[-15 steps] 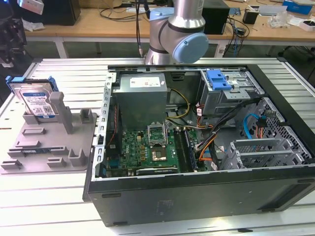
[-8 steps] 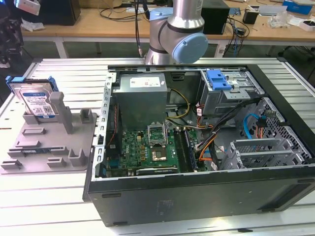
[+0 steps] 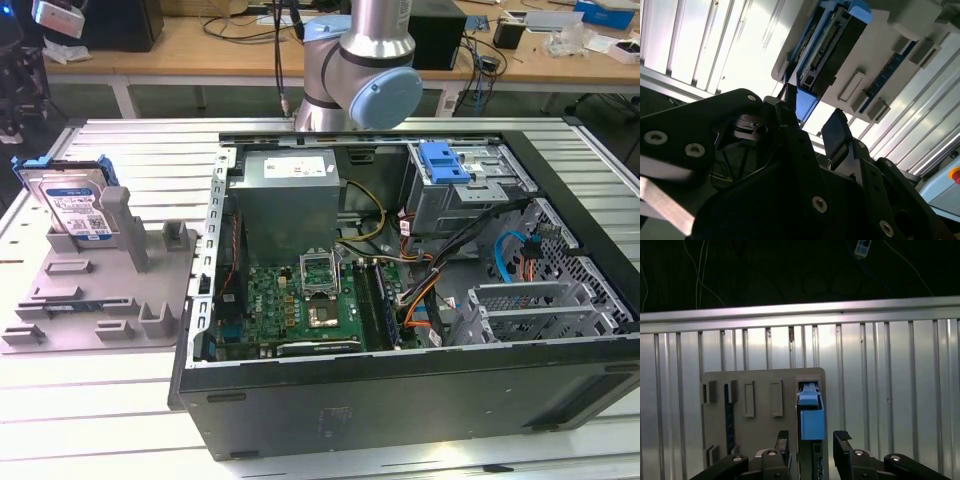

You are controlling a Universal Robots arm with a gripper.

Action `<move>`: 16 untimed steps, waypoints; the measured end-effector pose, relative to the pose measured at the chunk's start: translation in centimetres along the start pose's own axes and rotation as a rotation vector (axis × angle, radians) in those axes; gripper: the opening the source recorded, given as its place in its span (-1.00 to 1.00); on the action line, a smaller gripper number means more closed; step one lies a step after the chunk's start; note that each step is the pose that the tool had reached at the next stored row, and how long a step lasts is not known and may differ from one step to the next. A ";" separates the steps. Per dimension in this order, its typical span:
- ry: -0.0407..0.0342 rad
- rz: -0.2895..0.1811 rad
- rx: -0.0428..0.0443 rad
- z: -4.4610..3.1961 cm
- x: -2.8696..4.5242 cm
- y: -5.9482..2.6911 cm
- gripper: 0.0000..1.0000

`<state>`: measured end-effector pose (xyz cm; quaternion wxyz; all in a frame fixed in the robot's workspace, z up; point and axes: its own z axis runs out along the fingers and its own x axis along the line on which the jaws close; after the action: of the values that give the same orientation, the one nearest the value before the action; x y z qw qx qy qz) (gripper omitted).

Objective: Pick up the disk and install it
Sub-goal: 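Pick up the disk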

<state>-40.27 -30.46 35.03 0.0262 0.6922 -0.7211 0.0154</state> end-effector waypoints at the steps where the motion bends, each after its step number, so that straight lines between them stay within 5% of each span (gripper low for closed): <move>1: 0.0002 0.000 0.0000 0.11 -0.01 0.00 -0.04; 16: 0.0026 0.000 0.0000 1.40 -0.17 0.16 -0.04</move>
<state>-40.45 -30.37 33.62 0.0271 0.6922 -0.7210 0.0163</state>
